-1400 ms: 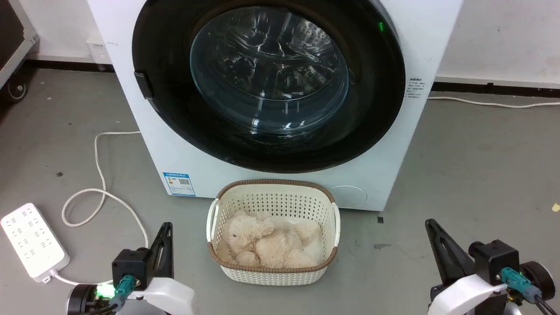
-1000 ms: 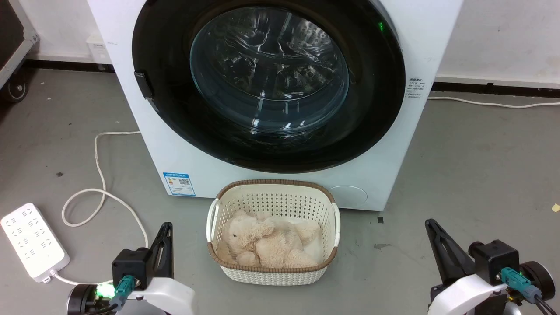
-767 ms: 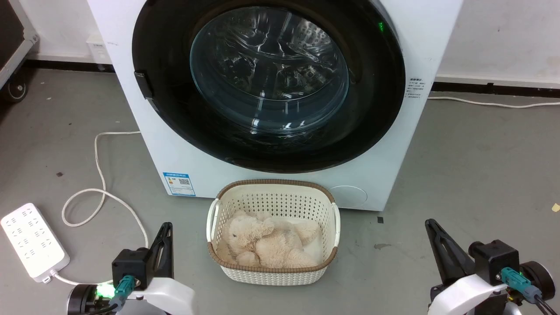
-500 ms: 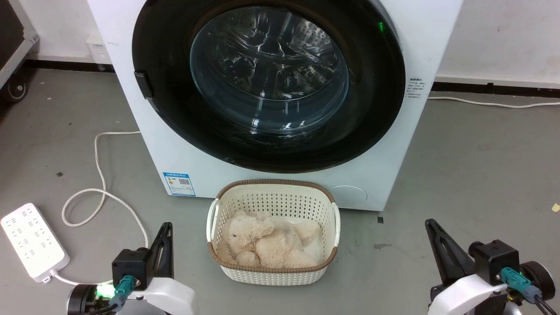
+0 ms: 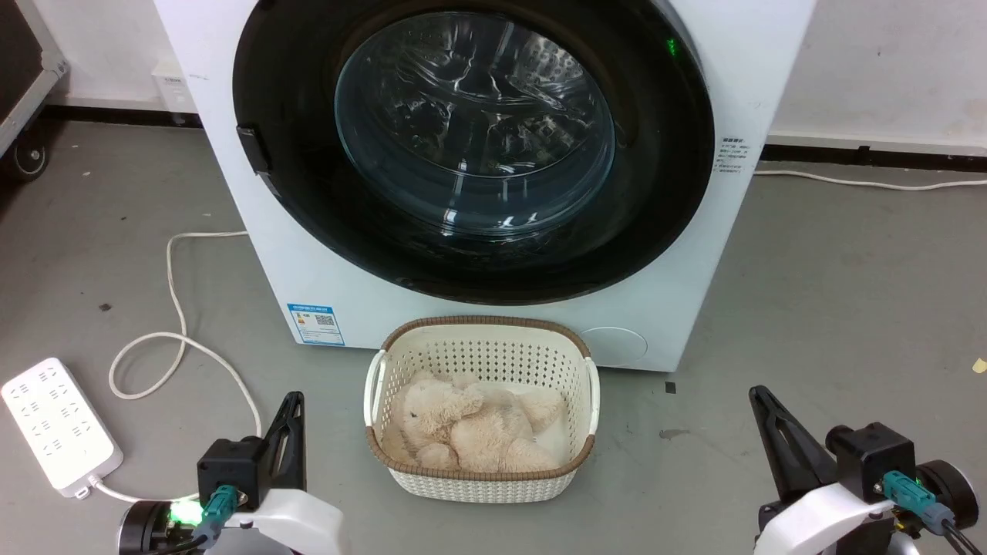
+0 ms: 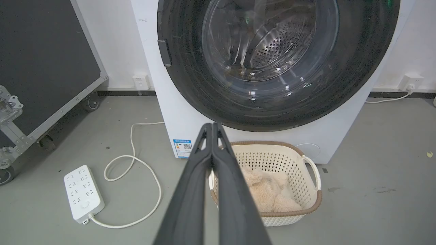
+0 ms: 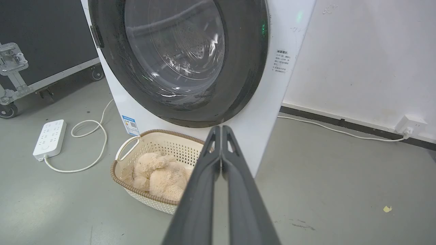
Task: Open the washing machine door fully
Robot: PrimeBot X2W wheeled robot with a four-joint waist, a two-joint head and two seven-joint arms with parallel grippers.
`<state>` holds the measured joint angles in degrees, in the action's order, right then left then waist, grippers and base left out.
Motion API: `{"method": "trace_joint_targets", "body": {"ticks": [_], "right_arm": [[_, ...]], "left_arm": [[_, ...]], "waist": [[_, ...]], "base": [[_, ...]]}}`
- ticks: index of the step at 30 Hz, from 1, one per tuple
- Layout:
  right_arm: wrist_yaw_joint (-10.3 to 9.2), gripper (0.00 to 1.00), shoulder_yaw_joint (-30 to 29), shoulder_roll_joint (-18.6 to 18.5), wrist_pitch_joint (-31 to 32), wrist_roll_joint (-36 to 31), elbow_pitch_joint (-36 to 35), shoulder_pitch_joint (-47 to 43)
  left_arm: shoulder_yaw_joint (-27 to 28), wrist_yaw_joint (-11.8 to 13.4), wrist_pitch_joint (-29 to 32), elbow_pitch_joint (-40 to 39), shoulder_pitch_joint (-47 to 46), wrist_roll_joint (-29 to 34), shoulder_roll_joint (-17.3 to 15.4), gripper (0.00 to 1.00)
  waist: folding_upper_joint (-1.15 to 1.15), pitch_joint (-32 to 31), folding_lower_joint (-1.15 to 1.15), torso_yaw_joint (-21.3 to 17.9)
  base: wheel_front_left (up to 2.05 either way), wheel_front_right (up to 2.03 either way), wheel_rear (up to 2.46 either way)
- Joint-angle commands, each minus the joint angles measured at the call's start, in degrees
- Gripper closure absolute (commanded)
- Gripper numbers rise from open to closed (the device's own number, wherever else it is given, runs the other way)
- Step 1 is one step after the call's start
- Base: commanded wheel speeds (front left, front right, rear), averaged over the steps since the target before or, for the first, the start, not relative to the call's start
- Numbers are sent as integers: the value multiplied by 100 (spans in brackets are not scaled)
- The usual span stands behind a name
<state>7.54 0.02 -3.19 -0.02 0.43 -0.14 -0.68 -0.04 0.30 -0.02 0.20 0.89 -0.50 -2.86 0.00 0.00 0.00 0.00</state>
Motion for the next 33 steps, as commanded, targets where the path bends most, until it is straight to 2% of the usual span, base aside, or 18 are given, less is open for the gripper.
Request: {"method": "trace_joint_targets", "body": {"ticks": [1,20,21,33], "right_arm": [[-5,100,-2,31,2,-43,14,68],[-5,100,-2,31,2,-43,14,68],[0,0,0,0,0,0,0,0],[0,0,-27,1,-86,67,-1,-8]], "left_arm": [[4,-30,2,-20,-89,50,-1,100],[4,-30,2,-20,-89,50,-1,100],[0,0,0,0,0,0,0,0],[-36,15,-85,-6,1,-5,0,0]], "waist": [[0,0,0,0],[0,0,0,0],[0,0,0,0],[0,16,0,-1]], "base": [[0,0,0],[0,0,0],[0,0,0],[0,0,0]]}}
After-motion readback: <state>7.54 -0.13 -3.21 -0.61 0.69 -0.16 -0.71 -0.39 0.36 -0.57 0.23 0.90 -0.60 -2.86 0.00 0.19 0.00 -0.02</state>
